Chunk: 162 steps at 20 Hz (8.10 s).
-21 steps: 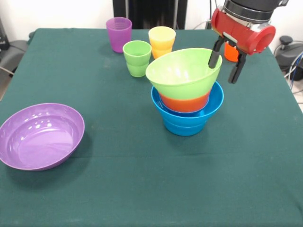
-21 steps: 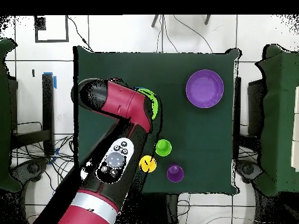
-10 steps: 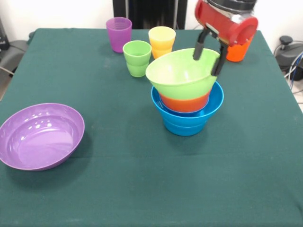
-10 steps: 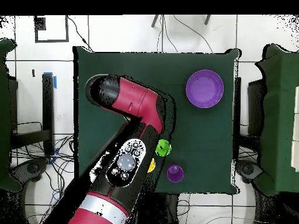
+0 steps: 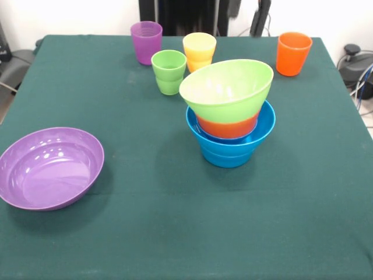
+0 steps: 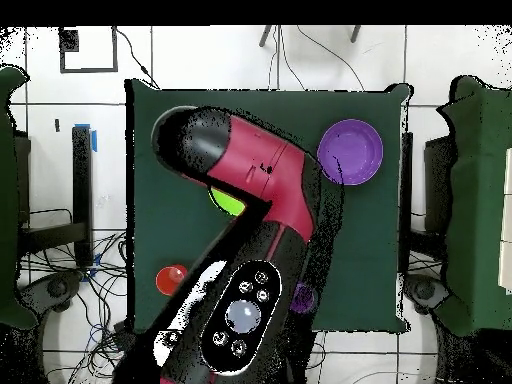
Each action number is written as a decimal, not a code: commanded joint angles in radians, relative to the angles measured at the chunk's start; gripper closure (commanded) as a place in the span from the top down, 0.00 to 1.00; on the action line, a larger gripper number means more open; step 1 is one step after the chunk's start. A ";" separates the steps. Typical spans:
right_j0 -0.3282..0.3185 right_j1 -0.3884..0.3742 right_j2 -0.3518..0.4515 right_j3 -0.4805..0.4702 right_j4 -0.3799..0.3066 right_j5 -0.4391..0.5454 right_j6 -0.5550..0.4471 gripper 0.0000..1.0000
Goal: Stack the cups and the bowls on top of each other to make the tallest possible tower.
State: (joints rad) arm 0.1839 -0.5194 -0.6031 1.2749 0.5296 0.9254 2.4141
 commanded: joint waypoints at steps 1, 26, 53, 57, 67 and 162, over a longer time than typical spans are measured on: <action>-0.022 -0.084 0.081 -0.095 -0.047 0.151 0.053 1.00; -0.402 0.046 0.370 -0.332 -0.254 0.071 -0.401 1.00; -0.513 0.255 0.601 -0.496 -0.390 -0.049 -0.495 1.00; -0.522 0.292 0.627 -0.547 -0.406 -0.045 -0.522 1.00; -0.533 0.299 0.655 -0.588 -0.440 -0.016 -0.532 1.00; -0.569 0.346 0.716 -0.415 -0.667 -0.028 -0.760 1.00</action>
State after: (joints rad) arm -0.4004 -0.2067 0.0728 0.7568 -0.0595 0.8989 1.7634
